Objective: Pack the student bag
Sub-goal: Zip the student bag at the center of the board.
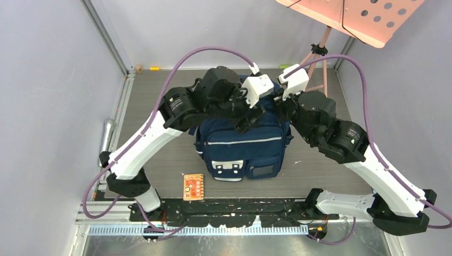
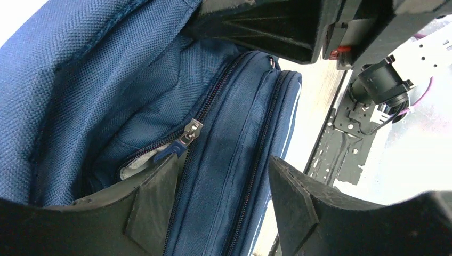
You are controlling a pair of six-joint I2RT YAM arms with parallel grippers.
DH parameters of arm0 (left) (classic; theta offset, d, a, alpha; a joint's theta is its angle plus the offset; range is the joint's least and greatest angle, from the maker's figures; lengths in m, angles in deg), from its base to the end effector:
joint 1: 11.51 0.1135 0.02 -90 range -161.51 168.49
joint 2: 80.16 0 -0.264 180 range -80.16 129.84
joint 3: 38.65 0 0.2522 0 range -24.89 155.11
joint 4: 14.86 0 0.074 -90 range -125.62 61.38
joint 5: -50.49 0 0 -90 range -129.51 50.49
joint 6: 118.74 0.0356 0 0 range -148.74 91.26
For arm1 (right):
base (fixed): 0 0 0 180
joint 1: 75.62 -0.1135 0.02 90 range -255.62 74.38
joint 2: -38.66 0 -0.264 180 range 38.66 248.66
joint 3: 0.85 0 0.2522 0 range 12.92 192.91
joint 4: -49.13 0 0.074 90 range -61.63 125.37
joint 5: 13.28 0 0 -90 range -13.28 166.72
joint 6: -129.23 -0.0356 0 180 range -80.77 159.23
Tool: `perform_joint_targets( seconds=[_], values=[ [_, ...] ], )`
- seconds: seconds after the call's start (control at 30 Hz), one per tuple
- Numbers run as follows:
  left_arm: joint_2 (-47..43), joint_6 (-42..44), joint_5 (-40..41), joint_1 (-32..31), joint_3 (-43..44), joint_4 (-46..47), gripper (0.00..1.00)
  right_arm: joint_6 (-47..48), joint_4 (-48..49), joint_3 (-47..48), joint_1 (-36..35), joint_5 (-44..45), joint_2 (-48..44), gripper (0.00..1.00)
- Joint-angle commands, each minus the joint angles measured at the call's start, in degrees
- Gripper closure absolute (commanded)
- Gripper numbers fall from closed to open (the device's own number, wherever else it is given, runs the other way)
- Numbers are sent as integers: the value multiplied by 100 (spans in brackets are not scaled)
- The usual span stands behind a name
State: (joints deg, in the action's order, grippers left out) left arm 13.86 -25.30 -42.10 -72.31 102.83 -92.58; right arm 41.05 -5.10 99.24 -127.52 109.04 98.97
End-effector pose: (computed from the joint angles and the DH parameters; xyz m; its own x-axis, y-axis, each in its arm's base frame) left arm 0.1467 -0.2659 0.5075 -0.1919 0.4663 -0.8636 0.9042 0.4261 0.0291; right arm 0.1284 0.1329 0.4782 -0.1429 -0.2258 -0.9636 -0.3503 0.9222 -0.1641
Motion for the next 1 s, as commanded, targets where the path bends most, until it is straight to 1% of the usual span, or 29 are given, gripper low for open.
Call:
perform_joint_targets(
  seconds=[0.0, 0.17, 0.27, 0.43, 0.6, 0.67, 0.77, 0.87, 0.97],
  values=[
    [-106, -5, 161, 33, 436, -42, 36, -29, 259, -10, 40, 40, -124, 82],
    [-151, -300, 210, 302, 419, -34, 38, -76, 267, -22, 49, -66, -138, 85],
    [-303, -775, 53, 536, 212, 71, 38, -85, 295, -72, 48, -55, -157, 85],
    [-579, -1541, -649, 940, -281, 359, 33, -108, 327, -92, 48, -70, -188, 85],
    [-845, -2318, -1769, 1477, -970, 984, 31, -145, 347, -122, 51, -106, -257, 85],
    [-815, -2405, -1876, 1490, -1033, 1019, 31, -145, 346, -131, 56, -109, -283, 86],
    [-621, -2416, -1910, 1500, -894, 817, 30, -147, 341, -143, 57, -108, -327, 86],
    [-460, -2497, -2087, 1499, -848, 847, 29, -160, 388, -172, 57, -111, -375, 86],
    [-348, -2498, -2075, 1498, -768, 811, 29, -167, 434, -221, 57, -143, -432, 86]
  ],
)
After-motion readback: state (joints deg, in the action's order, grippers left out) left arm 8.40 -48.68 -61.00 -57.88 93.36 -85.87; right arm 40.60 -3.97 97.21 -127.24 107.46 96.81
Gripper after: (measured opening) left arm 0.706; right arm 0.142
